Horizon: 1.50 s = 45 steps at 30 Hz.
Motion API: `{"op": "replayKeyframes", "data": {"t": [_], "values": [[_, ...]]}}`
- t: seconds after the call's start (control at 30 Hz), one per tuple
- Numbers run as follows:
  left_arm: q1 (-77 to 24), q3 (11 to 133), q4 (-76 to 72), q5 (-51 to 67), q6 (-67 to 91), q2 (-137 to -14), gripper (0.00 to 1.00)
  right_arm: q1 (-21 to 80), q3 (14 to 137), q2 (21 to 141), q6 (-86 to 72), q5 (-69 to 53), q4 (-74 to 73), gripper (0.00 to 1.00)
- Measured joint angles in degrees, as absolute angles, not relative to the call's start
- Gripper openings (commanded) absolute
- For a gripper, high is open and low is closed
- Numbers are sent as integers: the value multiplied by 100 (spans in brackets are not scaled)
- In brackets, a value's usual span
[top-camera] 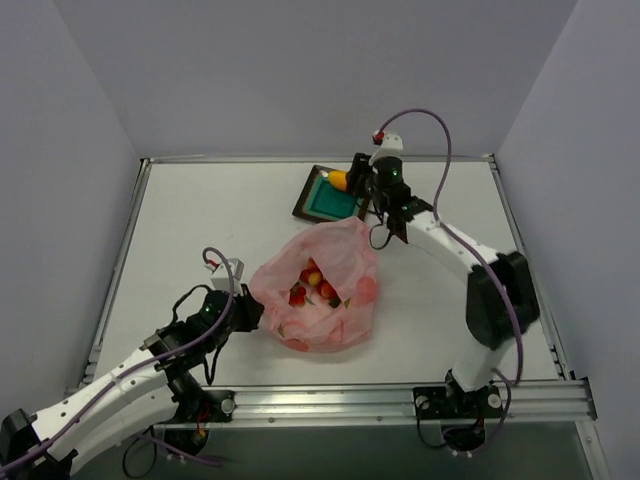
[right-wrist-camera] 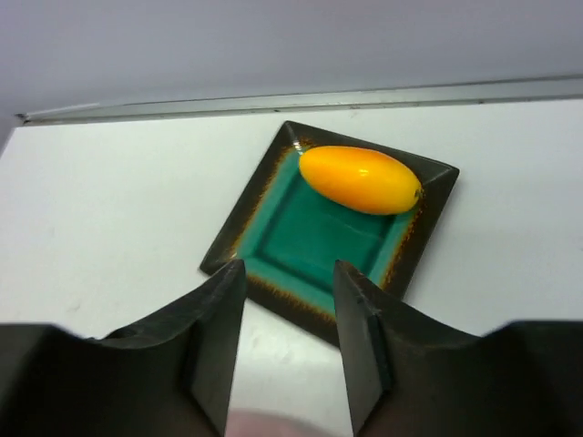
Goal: Take the fake fruits out of the plastic bag
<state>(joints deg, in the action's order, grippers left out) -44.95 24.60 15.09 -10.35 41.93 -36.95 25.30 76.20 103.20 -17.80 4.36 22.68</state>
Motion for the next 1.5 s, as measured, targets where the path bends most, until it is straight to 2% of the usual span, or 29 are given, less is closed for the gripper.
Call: {"op": "replayKeyframes", "data": {"t": [0.07, 0.1, 0.23, 0.37, 0.47, 0.57, 0.8, 1.07, 1.3, 1.37, 1.43, 1.47, 1.5], "values": [[-4495, 2460, 1461, -1031, 4198, -3605, 2, 2794, 6840, 9168, -1820, 644, 2198, 20], [-4495, 2458, 1417, -1013, 4198, -3564, 2, 2995, 6521, 8628, -1806, 733, 2152, 18], [-4495, 2383, 1072, -899, 4200, -3474, 2, 4294, 5634, 6707, -1809, 950, 1747, 16], [-4504, 2064, 683, -731, 4226, -3548, 2, 5645, 5544, 5981, -1962, 1184, 963, 17], [-4504, 1782, 298, -600, 4283, -3684, 2, 6560, 5452, 6182, -2250, 1356, 751, 20], [-4508, 1507, -27, -475, 4401, -3868, 2, 7085, 5424, 6949, -2493, 1682, 587, 20], [-4532, 1334, -346, -255, 4477, -3813, 2, 6973, 5122, 8315, -3083, 2681, -489, 20], [-4536, 1260, -1004, -95, 4482, -4209, 2, 6910, 5072, 7924, -4117, 3284, -1660, 21], [-4543, 1229, -1269, 60, 4482, -4473, 2, 6823, 4289, 7743, -5153, 3258, -1894, 21], [-4552, 1227, -1313, 71, 4484, -4466, 3, 6823, 4080, 7684, -5402, 3249, -1942, 24], [-4565, 1223, -1347, 75, 4484, -4462, 2, 6823, 3931, 7592, -5610, 3232, -1977, 32], [-4569, 1216, -1365, 86, 4486, -4464, 2, 6823, 3885, 7535, -5690, 3229, -2010, 36], [-4576, 1212, -1369, 91, 4486, -4464, 2, 6823, 3863, 7478, -5732, 3223, -2036, 46]]}}
